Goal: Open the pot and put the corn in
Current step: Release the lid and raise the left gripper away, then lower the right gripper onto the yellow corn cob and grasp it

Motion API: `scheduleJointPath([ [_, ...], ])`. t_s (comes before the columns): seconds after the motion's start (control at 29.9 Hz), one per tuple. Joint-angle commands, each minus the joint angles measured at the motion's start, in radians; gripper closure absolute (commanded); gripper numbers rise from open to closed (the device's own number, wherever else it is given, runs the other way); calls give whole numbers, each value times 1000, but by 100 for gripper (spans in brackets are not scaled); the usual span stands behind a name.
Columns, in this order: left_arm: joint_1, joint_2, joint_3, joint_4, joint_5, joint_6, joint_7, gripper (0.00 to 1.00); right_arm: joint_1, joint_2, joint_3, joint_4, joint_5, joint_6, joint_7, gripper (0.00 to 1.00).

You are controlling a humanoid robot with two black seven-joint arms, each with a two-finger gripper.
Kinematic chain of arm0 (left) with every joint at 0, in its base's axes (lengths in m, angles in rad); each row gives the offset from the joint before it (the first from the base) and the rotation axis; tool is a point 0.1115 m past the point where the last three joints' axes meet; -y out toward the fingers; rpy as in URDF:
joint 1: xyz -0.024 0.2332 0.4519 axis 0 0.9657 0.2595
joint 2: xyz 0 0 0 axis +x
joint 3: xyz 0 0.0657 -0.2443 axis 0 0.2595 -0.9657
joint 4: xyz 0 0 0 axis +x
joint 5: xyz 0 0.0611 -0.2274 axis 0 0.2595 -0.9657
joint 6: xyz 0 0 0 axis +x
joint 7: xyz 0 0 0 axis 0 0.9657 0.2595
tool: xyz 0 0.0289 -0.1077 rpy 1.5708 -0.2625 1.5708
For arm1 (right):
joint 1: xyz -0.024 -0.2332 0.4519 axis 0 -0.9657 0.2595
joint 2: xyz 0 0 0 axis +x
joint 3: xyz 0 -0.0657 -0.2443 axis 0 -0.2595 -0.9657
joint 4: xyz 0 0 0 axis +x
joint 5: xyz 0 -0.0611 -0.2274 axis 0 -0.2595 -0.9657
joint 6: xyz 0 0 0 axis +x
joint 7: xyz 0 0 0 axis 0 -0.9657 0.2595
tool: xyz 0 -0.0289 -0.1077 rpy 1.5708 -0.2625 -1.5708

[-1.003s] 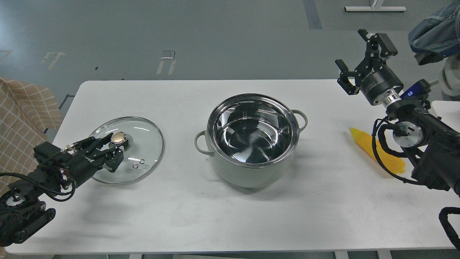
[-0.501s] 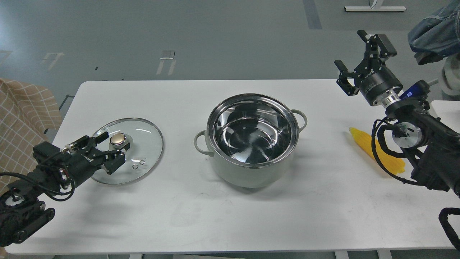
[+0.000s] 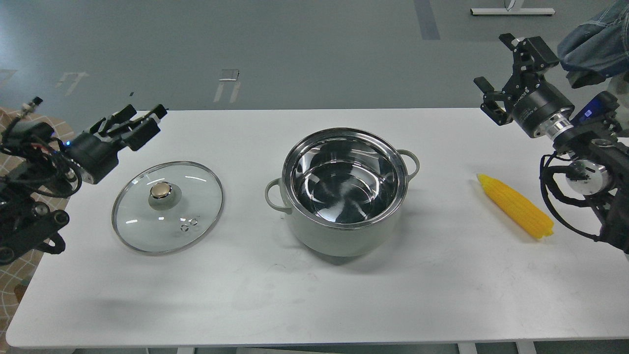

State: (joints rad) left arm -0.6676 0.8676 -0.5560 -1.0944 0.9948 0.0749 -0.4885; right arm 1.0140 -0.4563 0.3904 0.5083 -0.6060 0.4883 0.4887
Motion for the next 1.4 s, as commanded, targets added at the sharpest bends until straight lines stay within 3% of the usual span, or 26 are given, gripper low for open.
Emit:
scheduleJointPath([
  [0.0,-91,-2,-7,-4,-265,-186,0,5,28,-77,-31,39,-243,-19,0,0],
  [0.13,-127,-34,-31,-4,-519,-366,0,5,26,-215,-103,177,-551,-62,0,0],
  [0.3,-126,-87,-90,-4,-582,-414,0,4,18,-318,-214,269,-852,-149,0,0],
  [0.43,-126,-114,-91,-5,-581,-435,0,4,12,-326,-268,266,-1061,-224,0,0],
  [0.63,-126,-127,-91,-7,-579,-440,0,4,2,-305,-324,262,-1121,-235,0,0],
  [1.1,-121,-125,-93,-39,-576,-440,0,4,-104,-145,-392,67,-1134,-339,0,2],
  [1.2,-122,-124,-94,-44,-575,-440,0,4,-112,-114,-400,39,-1134,-343,0,15],
  [1.3,-122,-122,-94,-45,-575,-440,0,4,-114,-84,-415,22,-1132,-344,0,42],
  [1.34,-122,-122,-94,-47,-575,-440,0,4,-114,-82,-424,22,-1133,-344,0,61],
  [1.37,-122,-122,-94,-47,-576,-440,0,4,-114,-82,-426,22,-1134,-344,0,69],
])
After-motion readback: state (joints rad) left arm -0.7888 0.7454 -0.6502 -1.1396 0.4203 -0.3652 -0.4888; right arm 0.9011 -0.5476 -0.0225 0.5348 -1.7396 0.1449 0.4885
